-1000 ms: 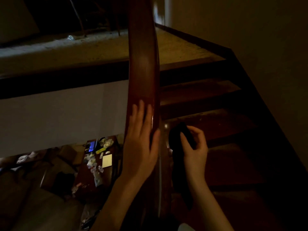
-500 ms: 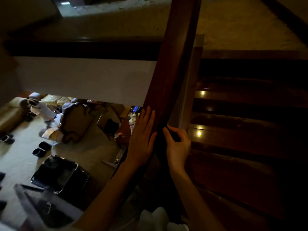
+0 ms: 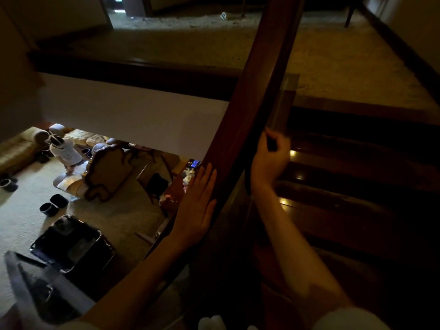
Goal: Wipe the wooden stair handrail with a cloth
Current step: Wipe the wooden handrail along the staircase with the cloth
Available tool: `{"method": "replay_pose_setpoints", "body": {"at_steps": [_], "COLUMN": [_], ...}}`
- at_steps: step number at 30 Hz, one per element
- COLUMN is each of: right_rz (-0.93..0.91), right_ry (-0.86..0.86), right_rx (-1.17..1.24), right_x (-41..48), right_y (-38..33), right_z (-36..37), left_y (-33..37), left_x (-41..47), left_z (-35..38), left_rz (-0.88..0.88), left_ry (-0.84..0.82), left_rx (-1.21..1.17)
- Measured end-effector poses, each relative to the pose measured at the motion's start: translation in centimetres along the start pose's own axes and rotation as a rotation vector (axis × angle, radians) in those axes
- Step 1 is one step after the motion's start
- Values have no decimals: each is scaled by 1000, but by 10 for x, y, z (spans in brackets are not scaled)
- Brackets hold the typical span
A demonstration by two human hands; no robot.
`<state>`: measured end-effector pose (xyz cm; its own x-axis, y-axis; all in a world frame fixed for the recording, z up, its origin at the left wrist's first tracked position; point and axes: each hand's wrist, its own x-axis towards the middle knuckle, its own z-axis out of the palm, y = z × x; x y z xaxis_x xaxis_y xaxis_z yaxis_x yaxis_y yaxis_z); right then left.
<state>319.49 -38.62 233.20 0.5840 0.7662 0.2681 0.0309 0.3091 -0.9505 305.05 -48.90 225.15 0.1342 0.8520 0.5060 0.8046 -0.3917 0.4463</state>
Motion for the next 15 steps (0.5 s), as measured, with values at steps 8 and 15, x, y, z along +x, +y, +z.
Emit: {"method": "replay_pose_setpoints", "body": {"at_steps": [8, 15], "right_rz": [-46, -155], "right_ry": [-91, -40], "right_rx": [-95, -61], "right_x": [-71, 48], "right_y": [39, -16], "right_z": [-13, 20], "left_y": [-3, 2], "left_x": [-2, -1], "left_z": [-1, -5], "left_rz": [4, -7], "left_ry": [-10, -4], "left_rx": [-29, -44]}}
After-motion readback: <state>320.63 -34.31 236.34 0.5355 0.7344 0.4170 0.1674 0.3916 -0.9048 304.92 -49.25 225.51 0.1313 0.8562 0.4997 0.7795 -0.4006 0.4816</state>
